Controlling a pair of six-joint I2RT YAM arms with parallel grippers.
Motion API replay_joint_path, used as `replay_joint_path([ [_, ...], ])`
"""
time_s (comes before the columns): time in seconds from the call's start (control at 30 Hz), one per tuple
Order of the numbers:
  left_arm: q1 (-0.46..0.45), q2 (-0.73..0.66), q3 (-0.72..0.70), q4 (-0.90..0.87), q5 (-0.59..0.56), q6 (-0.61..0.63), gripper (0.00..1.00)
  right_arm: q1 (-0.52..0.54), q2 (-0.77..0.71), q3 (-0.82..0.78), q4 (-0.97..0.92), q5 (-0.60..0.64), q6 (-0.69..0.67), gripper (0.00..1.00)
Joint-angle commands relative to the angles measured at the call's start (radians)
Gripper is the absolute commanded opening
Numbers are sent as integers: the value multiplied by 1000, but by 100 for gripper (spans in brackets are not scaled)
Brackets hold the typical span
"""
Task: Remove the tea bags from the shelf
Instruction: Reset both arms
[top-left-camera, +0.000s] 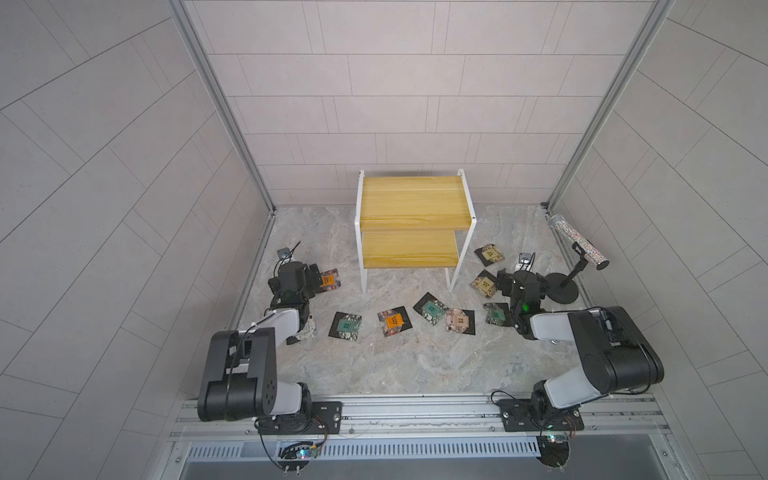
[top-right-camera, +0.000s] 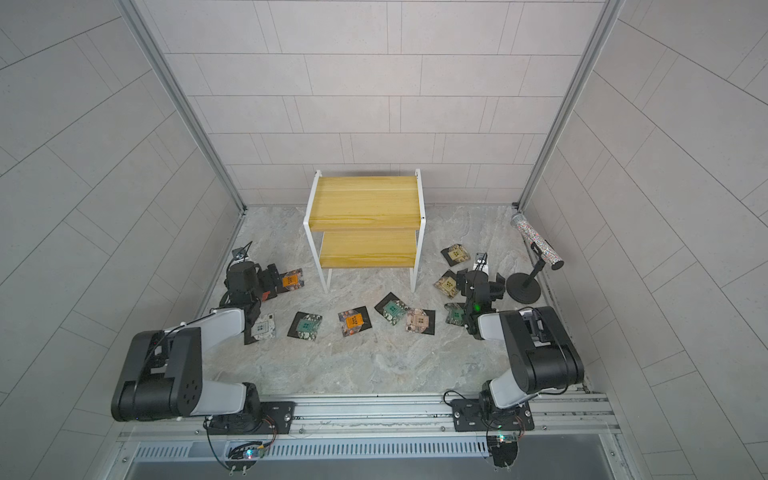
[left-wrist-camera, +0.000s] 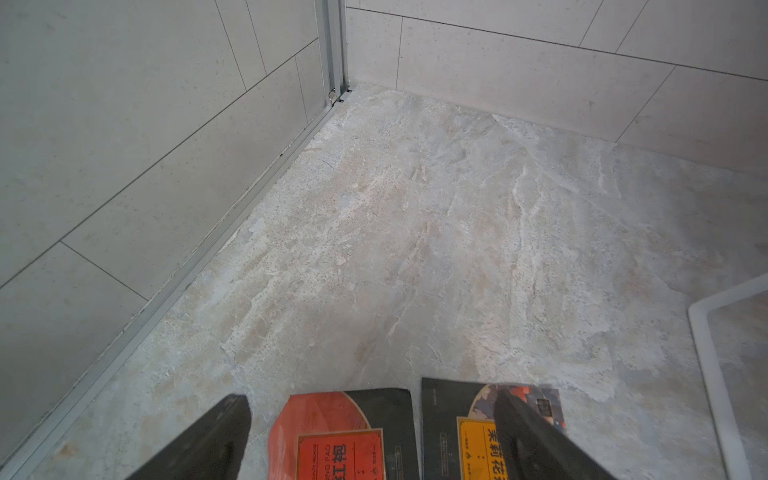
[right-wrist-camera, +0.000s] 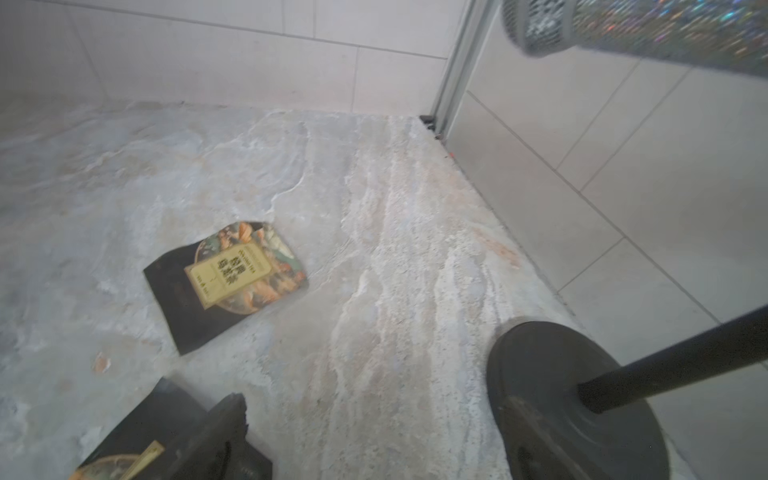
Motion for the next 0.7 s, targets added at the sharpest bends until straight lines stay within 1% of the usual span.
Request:
replay_joint_path([
  [0.0,-26,43,-33,172,25,53,100,-8,35,-19,166,-59,-34,100],
  [0.03,-40,49,-29,162,27,73,100,-9,22,-12,125,-59,-26,100],
  [0.07,-62,72,-42,194,13,88,100,-9,14,-9,109,-57,-23,100],
  [0.13,-86,176,-90,428,-69,104,100,-7,33,-25,173,-57,-37,100],
  [0.17,-100,167,-73,387,-89,109,100,-5,36,-27,183,-52,-39,100],
  [0.2,-102,132,-42,264,-93,101,100,-6,23,-22,153,-54,-31,100],
  [0.23,-102,114,-29,200,-90,93,100,-7,21,-17,136,-51,-26,100],
  [0.33,-103,174,-69,379,-98,106,100,-6,28,-21,156,-51,-32,100],
  [0.5,-103,132,-28,228,-96,97,100,-9,29,-10,138,-59,-27,100],
  [0.57,-102,140,-34,256,-100,101,100,-28,23,0,110,-103,-15,99],
  [0.67,-122,127,-49,272,-141,106,100,-34,24,0,108,-112,-14,100],
])
